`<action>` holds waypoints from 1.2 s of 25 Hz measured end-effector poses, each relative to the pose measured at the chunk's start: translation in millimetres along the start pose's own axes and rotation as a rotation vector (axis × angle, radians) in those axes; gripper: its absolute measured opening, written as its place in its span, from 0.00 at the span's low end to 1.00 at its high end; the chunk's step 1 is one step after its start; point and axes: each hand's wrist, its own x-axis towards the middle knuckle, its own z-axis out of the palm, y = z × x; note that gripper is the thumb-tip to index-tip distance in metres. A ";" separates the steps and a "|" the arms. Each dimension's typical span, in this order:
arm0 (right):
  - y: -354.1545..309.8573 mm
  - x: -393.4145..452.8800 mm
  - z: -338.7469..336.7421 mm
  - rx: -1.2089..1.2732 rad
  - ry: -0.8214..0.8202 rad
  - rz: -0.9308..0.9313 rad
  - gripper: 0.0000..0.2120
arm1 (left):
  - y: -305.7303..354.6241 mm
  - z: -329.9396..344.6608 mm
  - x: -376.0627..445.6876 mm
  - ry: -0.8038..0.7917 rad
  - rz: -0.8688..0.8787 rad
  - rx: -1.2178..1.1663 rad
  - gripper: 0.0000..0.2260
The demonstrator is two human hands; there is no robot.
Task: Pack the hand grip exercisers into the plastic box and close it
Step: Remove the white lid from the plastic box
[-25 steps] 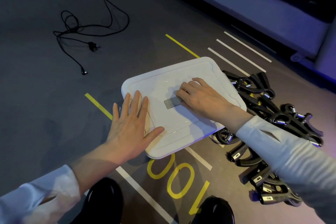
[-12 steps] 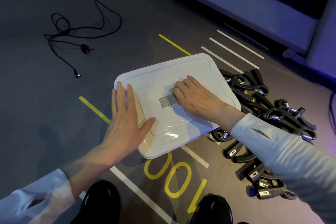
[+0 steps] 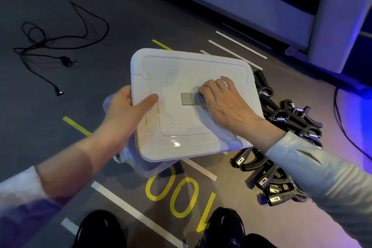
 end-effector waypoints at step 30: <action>3.7 -379.4 -159.5 -0.161 -0.126 0.951 0.12 | -15.0 341.2 -130.3 -1.208 -0.130 0.231 0.15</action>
